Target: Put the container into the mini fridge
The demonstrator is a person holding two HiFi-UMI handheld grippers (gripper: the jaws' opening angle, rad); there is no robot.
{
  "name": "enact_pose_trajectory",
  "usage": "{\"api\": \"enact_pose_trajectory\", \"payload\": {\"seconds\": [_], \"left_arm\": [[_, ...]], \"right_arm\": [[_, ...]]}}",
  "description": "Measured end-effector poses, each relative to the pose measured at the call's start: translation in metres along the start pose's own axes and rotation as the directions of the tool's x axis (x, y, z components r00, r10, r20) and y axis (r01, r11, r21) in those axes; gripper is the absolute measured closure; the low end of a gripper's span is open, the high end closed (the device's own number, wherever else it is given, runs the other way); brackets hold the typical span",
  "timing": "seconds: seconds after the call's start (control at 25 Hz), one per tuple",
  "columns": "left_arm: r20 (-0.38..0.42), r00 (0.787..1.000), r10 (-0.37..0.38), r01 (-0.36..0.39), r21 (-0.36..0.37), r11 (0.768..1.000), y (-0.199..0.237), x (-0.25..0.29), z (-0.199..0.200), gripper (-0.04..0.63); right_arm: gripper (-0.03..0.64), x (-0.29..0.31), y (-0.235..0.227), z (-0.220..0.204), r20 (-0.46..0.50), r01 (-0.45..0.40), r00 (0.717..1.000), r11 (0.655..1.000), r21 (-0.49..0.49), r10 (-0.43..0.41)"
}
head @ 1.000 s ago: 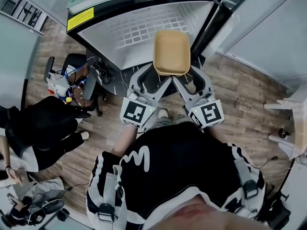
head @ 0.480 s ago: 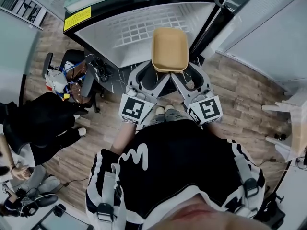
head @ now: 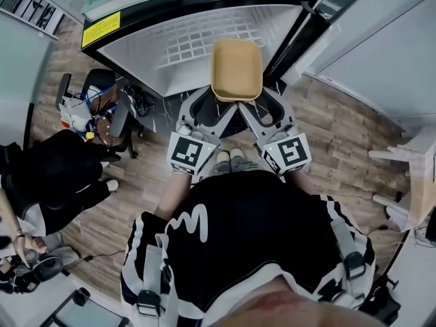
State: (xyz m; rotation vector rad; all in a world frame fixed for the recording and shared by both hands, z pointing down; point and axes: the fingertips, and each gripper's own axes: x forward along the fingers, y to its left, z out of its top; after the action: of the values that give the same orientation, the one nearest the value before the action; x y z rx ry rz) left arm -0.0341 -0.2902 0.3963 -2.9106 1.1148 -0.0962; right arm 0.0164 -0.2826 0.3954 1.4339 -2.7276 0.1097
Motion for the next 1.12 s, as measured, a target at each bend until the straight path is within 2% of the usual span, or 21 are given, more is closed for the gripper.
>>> {"api": "enact_pose_trajectory", "payload": {"seconds": [1.12], "left_arm": [[-0.028,0.999,0.026,-0.028,-0.040,0.999,0.014,0.022,-0.022,0.328]], "right_arm": [[0.376,0.019,-0.020,-0.017,-0.015,-0.023,1.000,1.000,-0.002,0.023]]}}
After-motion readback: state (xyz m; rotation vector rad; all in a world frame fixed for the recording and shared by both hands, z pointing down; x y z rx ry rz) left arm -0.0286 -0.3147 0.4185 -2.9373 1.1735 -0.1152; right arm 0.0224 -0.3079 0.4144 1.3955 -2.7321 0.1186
